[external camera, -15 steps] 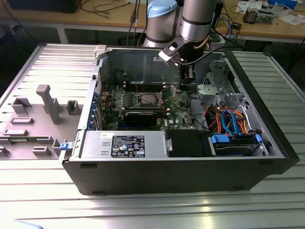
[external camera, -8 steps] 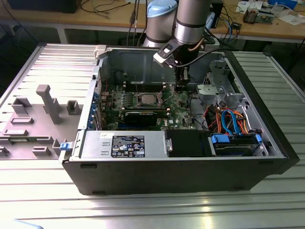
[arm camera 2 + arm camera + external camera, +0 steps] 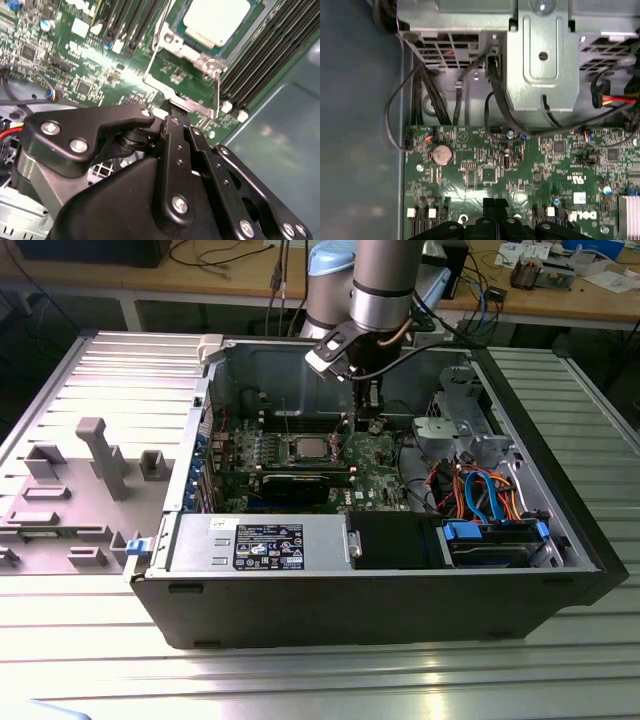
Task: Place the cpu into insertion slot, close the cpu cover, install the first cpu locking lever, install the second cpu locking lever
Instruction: 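Close the cpu cover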
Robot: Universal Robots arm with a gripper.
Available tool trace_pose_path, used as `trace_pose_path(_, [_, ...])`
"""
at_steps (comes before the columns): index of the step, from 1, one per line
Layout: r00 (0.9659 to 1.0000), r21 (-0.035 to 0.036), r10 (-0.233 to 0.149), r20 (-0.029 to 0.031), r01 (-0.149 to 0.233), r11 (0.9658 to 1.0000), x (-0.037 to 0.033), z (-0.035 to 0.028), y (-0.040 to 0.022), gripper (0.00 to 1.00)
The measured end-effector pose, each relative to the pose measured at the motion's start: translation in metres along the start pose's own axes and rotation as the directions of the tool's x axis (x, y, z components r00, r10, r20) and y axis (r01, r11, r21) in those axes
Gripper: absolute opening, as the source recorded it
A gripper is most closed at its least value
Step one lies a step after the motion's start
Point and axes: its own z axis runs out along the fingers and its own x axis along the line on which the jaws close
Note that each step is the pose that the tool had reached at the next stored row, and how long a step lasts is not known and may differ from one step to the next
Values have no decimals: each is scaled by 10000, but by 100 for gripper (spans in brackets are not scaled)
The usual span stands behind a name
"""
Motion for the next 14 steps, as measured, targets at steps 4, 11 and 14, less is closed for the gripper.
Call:
trace_pose_path(4, [10000,0,0,0,0,10000,1,0,-15,11])
trace_pose_path(11, [10000,0,0,0,0,10000,1,-1,-41,11])
trace_pose_path(14, [10000,-1,1,0,-1,10000,1,-1,-53,11])
